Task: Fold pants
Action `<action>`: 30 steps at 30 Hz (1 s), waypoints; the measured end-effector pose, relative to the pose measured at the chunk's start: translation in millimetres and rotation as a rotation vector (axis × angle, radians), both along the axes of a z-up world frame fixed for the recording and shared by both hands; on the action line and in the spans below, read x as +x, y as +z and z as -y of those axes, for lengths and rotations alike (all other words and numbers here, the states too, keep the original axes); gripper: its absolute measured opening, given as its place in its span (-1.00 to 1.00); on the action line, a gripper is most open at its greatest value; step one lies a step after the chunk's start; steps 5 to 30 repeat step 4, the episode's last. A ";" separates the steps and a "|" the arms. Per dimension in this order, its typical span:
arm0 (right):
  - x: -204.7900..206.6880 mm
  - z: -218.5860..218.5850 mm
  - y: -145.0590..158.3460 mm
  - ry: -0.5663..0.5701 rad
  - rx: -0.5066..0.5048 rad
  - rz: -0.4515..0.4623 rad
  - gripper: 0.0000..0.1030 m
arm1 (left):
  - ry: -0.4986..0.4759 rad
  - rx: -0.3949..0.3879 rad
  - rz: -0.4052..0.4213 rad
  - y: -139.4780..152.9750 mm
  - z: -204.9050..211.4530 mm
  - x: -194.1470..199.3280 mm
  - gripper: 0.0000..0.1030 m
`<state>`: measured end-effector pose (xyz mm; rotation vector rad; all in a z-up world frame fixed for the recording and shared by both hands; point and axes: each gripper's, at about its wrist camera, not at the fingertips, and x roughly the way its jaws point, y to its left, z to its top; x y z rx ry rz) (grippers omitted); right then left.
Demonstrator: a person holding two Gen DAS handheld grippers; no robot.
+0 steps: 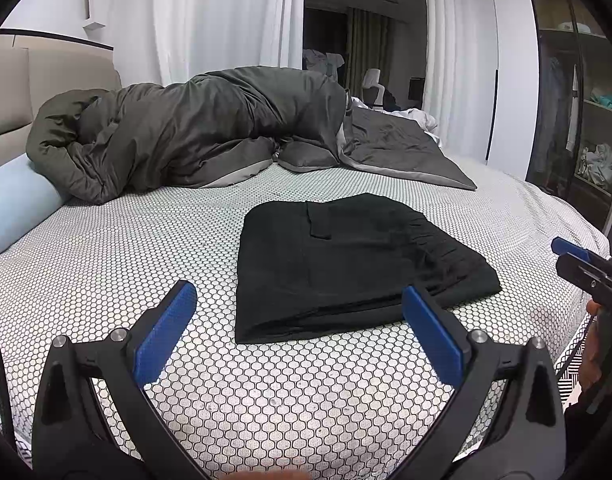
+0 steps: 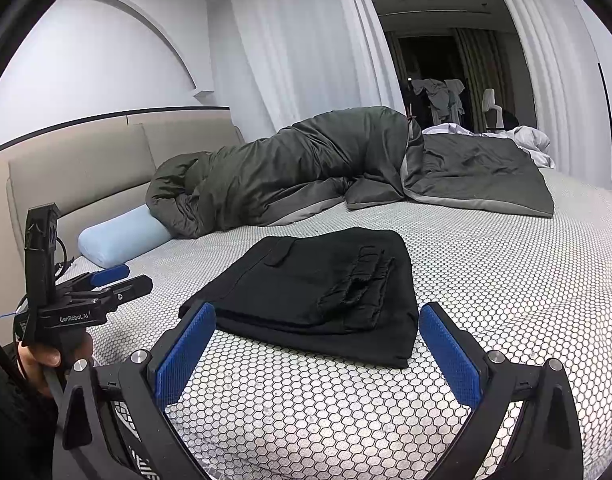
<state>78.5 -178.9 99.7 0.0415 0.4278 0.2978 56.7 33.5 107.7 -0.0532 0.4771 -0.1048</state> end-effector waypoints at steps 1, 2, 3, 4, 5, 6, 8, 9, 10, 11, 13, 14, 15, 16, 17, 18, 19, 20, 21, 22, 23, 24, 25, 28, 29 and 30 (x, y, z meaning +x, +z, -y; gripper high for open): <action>0.3 -0.3 -0.2 0.000 -0.001 0.000 1.00 | 0.001 0.000 0.000 0.0 0.8 -0.2 0.98; 0.5 -0.5 -0.5 0.001 -0.002 -0.001 1.00 | 0.003 -0.001 -0.001 0.0 1.5 -0.4 0.98; 0.8 -0.7 -0.8 0.002 -0.002 -0.001 1.00 | 0.002 -0.003 -0.002 0.0 1.9 -0.7 0.98; 0.7 -1.0 -1.1 0.002 -0.002 -0.002 1.00 | 0.003 -0.005 -0.002 0.3 2.3 -1.0 0.98; 0.7 -1.0 -1.1 0.002 -0.002 -0.002 1.00 | 0.003 -0.005 -0.002 0.3 2.3 -1.0 0.98; 0.7 -1.0 -1.1 0.002 -0.002 -0.002 1.00 | 0.003 -0.005 -0.002 0.3 2.3 -1.0 0.98; 0.7 -1.0 -1.1 0.002 -0.002 -0.002 1.00 | 0.003 -0.005 -0.002 0.3 2.3 -1.0 0.98; 0.7 -1.0 -1.1 0.002 -0.002 -0.002 1.00 | 0.003 -0.005 -0.002 0.3 2.3 -1.0 0.98; 0.7 -1.0 -1.1 0.002 -0.002 -0.002 1.00 | 0.003 -0.005 -0.002 0.3 2.3 -1.0 0.98; 0.7 -1.0 -1.1 0.002 -0.002 -0.002 1.00 | 0.003 -0.005 -0.002 0.3 2.3 -1.0 0.98; 0.7 -1.0 -1.1 0.002 -0.002 -0.002 1.00 | 0.003 -0.005 -0.002 0.3 2.3 -1.0 0.98; 0.7 -1.0 -1.1 0.002 -0.002 -0.002 1.00 | 0.003 -0.005 -0.002 0.3 2.3 -1.0 0.98; 0.7 -1.0 -1.1 0.002 -0.002 -0.002 1.00 | 0.003 -0.005 -0.002 0.3 2.3 -1.0 0.98; 0.7 -1.0 -1.1 0.002 -0.002 -0.002 1.00 | 0.003 -0.005 -0.002 0.3 2.3 -1.0 0.98; 0.7 -1.0 -1.1 0.002 -0.002 -0.002 1.00 | 0.003 -0.005 -0.002 0.3 2.3 -1.0 0.98; 0.7 -1.0 -1.1 0.002 -0.002 -0.002 1.00 | 0.003 -0.005 -0.002 0.3 2.3 -1.0 0.98; 0.7 -1.0 -1.1 0.002 -0.002 -0.002 1.00 | 0.003 -0.005 -0.002 0.3 2.3 -1.0 0.98; 0.7 -1.0 -1.1 0.002 -0.002 -0.002 1.00 | 0.003 -0.005 -0.002 0.3 2.3 -1.0 0.98; 0.7 -1.0 -1.1 0.002 -0.002 -0.002 1.00 | 0.003 -0.005 -0.002 0.3 2.3 -1.0 0.98; 0.7 -1.0 -1.1 0.002 -0.002 -0.002 1.00 | 0.003 -0.005 -0.002 0.3 2.3 -1.0 0.98; 0.7 -1.0 -1.1 0.002 -0.002 -0.002 1.00 | 0.003 -0.005 -0.002 0.3 2.3 -1.0 0.98; 0.7 -1.0 -1.1 0.002 -0.002 -0.002 1.00 | 0.003 -0.005 -0.002 0.3 2.3 -1.0 0.98; 0.7 -1.0 -1.1 0.002 -0.002 -0.002 1.00 | 0.003 -0.005 -0.002 0.3 2.3 -1.0 0.98; 0.7 -1.0 -1.1 0.002 -0.002 -0.002 1.00 | 0.003 -0.005 -0.002 0.3 2.3 -1.0 0.98; 0.7 -1.0 -1.1 0.002 -0.002 -0.002 1.00 | 0.003 -0.005 -0.002 0.3 2.3 -1.0 0.98; 0.7 -1.0 -1.1 0.002 -0.002 -0.002 1.00 | 0.003 -0.005 -0.002 0.3 2.3 -1.0 0.98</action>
